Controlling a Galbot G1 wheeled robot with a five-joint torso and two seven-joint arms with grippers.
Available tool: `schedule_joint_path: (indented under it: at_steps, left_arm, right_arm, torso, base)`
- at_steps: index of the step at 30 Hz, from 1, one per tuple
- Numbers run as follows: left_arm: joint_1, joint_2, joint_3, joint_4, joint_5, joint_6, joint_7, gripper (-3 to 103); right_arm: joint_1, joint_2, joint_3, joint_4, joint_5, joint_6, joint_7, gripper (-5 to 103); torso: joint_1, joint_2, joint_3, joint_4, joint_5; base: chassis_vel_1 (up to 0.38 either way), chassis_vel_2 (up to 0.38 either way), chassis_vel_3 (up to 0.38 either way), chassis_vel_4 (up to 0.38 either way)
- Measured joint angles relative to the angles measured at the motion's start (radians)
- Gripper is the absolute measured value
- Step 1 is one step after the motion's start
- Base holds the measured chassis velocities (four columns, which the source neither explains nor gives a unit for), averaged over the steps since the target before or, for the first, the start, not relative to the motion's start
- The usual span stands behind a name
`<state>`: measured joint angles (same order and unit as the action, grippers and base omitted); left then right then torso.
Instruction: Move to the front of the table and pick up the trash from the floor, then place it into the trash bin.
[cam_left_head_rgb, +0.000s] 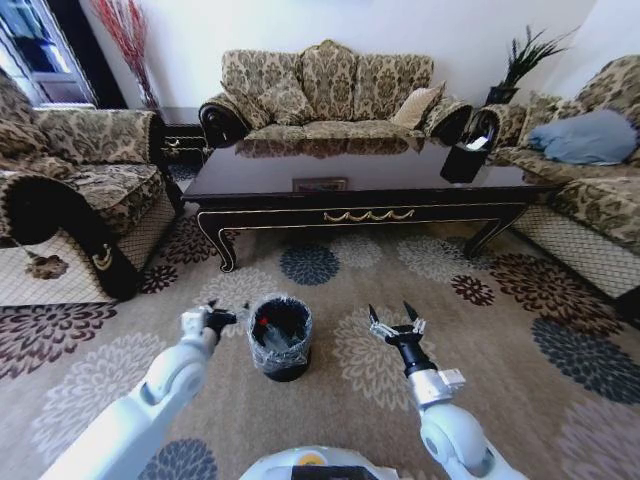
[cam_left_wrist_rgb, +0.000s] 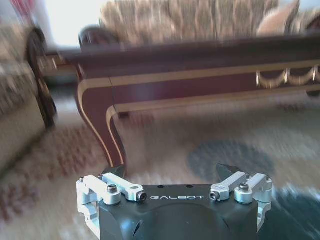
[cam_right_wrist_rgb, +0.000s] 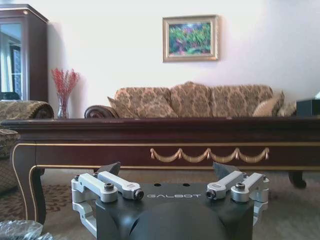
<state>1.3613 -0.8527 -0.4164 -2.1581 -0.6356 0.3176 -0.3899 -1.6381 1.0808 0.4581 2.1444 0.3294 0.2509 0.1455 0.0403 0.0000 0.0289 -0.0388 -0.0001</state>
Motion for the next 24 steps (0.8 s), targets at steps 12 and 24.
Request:
schedule_joint_path:
  at_steps: [12, 24]
  left_arm:
    - [0.191, -0.100, -0.171, -0.037, 0.145, -0.257, 0.085, 100]
    - [0.447, -0.223, -0.276, -0.093, 0.277, -0.451, 0.199, 100]
  right_arm:
    - [-0.075, 0.044, 0.106, -0.036, -0.117, 0.115, -0.093, 100]
    - [-0.111, 0.100, 0.184, -0.078, -0.176, 0.212, -0.100, 100]
  torso:
    - [0.000, 0.000, 0.000, -0.0002, 0.0002]
    - [0.000, 0.000, 0.000, -0.0002, 0.0003]
  base:
    - [0.000, 0.000, 0.000, 0.000]
    - [0.000, 0.000, 0.000, 0.000]
